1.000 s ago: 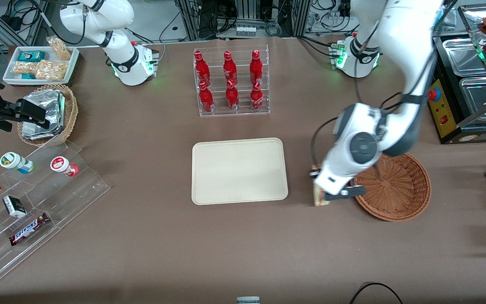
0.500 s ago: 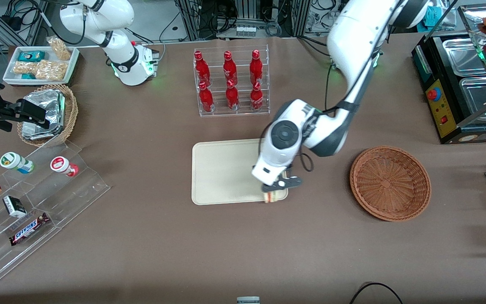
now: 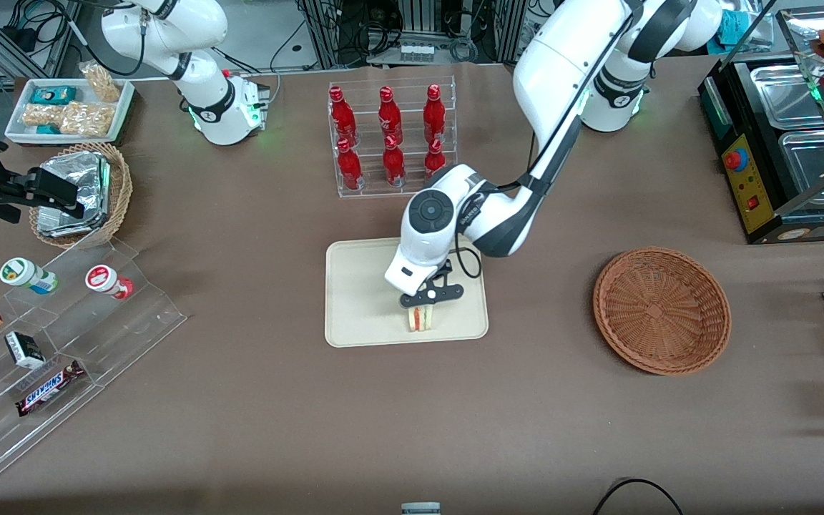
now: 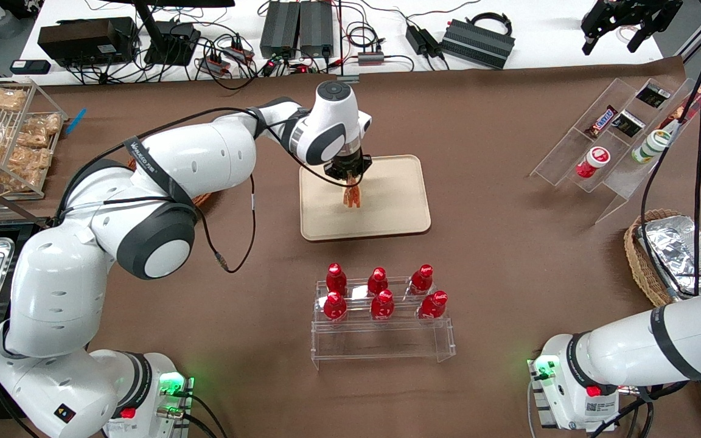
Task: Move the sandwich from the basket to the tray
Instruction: 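Carry the sandwich with the left gripper over the cream tray, then lower the sandwich onto the tray and open the left gripper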
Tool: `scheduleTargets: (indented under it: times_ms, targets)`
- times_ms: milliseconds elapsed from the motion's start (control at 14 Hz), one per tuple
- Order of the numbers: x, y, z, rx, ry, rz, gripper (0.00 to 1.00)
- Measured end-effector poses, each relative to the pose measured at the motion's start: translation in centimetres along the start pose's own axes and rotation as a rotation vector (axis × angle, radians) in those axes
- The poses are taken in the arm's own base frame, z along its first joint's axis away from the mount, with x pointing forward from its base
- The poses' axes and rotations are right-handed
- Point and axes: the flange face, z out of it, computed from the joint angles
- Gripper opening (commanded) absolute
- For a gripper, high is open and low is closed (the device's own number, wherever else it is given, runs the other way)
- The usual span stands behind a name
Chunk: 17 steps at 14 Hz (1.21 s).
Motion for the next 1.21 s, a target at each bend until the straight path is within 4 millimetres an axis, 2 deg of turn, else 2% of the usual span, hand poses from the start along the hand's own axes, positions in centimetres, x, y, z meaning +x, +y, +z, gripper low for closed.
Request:
scheduleTargets:
  times_ms: [571,643,714,786,1071,1214]
  targets:
    - [-2.8,1.7,0.9,0.007,-0.009,0.030,0.04]
    - [-2.9,1.7,1.1,0.010,-0.011,0.029,0.21]
    - [-3.0,1.7,1.3,0.012,-0.014,0.028,0.78]
    - [-3.1,1.8,1.4,0.012,-0.015,0.026,1.00]
    - [-2.9,2.1,0.9,0.002,-0.009,0.014,1.00]
    - [-2.6,2.4,-0.4,-0.010,0.001,-0.007,1.00]
